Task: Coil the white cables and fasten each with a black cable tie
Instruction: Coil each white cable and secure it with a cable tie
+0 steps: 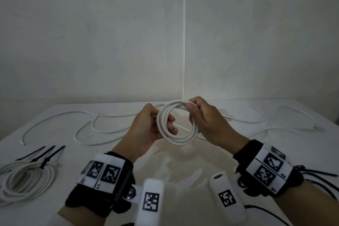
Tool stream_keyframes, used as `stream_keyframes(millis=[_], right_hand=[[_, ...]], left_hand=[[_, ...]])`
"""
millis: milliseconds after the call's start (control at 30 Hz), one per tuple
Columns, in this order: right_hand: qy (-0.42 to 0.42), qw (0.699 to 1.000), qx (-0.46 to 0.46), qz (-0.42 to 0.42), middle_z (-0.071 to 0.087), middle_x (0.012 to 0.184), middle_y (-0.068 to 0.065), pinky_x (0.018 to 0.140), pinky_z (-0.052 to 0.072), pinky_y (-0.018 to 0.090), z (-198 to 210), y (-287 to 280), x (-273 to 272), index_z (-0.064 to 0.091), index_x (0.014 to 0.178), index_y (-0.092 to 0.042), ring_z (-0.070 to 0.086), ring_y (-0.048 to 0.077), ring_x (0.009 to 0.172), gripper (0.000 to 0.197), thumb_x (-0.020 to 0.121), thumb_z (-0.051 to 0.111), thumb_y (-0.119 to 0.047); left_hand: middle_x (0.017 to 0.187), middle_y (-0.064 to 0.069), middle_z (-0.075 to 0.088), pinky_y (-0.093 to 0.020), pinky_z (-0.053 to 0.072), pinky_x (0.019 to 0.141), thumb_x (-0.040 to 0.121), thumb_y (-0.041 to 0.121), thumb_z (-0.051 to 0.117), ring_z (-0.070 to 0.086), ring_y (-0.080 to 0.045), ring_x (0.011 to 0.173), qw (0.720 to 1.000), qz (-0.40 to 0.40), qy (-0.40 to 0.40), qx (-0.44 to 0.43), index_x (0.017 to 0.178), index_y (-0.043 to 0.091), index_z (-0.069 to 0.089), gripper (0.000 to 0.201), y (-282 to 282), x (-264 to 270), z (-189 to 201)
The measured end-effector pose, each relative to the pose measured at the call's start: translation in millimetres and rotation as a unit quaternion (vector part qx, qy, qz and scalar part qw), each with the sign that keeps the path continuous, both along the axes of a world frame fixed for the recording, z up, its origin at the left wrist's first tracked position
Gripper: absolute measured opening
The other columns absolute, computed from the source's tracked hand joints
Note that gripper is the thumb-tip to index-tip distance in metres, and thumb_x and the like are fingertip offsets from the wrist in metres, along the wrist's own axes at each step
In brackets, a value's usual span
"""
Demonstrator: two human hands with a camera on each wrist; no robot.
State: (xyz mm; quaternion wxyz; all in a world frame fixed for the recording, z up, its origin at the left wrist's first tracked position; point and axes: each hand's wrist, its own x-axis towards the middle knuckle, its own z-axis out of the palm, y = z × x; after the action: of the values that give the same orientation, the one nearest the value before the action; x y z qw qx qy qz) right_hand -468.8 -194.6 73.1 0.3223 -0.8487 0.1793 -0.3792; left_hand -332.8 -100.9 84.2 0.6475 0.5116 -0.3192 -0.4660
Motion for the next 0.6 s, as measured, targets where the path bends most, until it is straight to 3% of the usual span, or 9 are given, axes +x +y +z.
stream_keyframes(millis=[100,200,300,400,500,600], right_hand=[[0.052,0.998,-0.023,0.023,0.049,0.062,-0.011,0.054,0.035,0.016,2.2,-0.7,-1.5,0.041,0.080,-0.032,0.047,0.000,0.055,0.016,0.092,0.035,-0.042],[0.076,0.996,-0.041,0.031,0.047,0.060,-0.011,0.054,0.035,0.014,4.1,0.1,-2.2,0.039,0.079,-0.033,0.047,-0.002,0.055,0.017,0.095,0.036,-0.035],[0.061,0.997,-0.021,0.035,0.048,0.062,-0.009,0.053,0.035,0.014,2.6,2.2,-4.2,0.041,0.081,-0.032,0.047,0.001,0.055,0.016,0.090,0.033,-0.042],[0.010,0.998,0.052,0.044,0.050,0.063,-0.004,0.055,0.036,0.016,-1.8,4.1,-1.4,0.048,0.091,-0.027,0.045,0.002,0.052,0.028,0.083,0.032,-0.049],[-0.048,0.980,0.180,0.076,0.057,0.068,0.003,0.062,0.047,0.022,-4.2,7.6,0.6,0.053,0.107,-0.012,0.054,0.005,0.058,0.038,0.092,0.029,-0.038],[-0.050,0.958,0.254,0.119,0.061,0.076,0.003,0.070,0.051,0.022,-2.3,11.8,-0.6,0.057,0.106,-0.016,0.062,0.008,0.068,0.034,0.098,0.027,-0.029]], left_hand=[[0.046,-0.011,0.052,-0.027,0.053,0.050,0.090,0.022,0.028,0.052,-0.024,0.041,0.997,-0.054,-0.015,0.044,0.065,-0.005,0.062,0.050,-0.2,1.7,9.3],[0.039,0.000,0.036,-0.024,0.044,0.045,0.094,0.044,0.037,0.036,-0.014,0.033,0.993,-0.072,-0.059,0.068,0.064,0.002,0.055,0.055,-1.5,-7.0,10.0],[0.042,0.006,0.025,-0.020,0.036,0.039,0.089,0.040,0.052,0.024,-0.008,0.034,0.994,-0.032,-0.092,0.040,0.061,0.012,0.042,0.041,-0.9,-18.3,1.5],[0.045,0.006,0.022,-0.020,0.029,0.036,0.090,0.033,0.054,0.020,-0.008,0.034,0.998,0.031,-0.055,0.016,0.061,0.015,0.039,0.037,-1.3,-26.7,-6.1],[0.041,0.007,0.021,-0.020,0.027,0.037,0.091,0.032,0.052,0.020,-0.010,0.034,0.996,0.084,-0.025,0.004,0.056,0.016,0.034,0.042,-3.0,-29.6,-8.2],[0.039,0.007,0.022,-0.021,0.028,0.038,0.091,0.031,0.050,0.021,-0.009,0.033,0.993,0.113,-0.022,-0.008,0.056,0.015,0.033,0.042,-3.7,-27.5,-8.2]])
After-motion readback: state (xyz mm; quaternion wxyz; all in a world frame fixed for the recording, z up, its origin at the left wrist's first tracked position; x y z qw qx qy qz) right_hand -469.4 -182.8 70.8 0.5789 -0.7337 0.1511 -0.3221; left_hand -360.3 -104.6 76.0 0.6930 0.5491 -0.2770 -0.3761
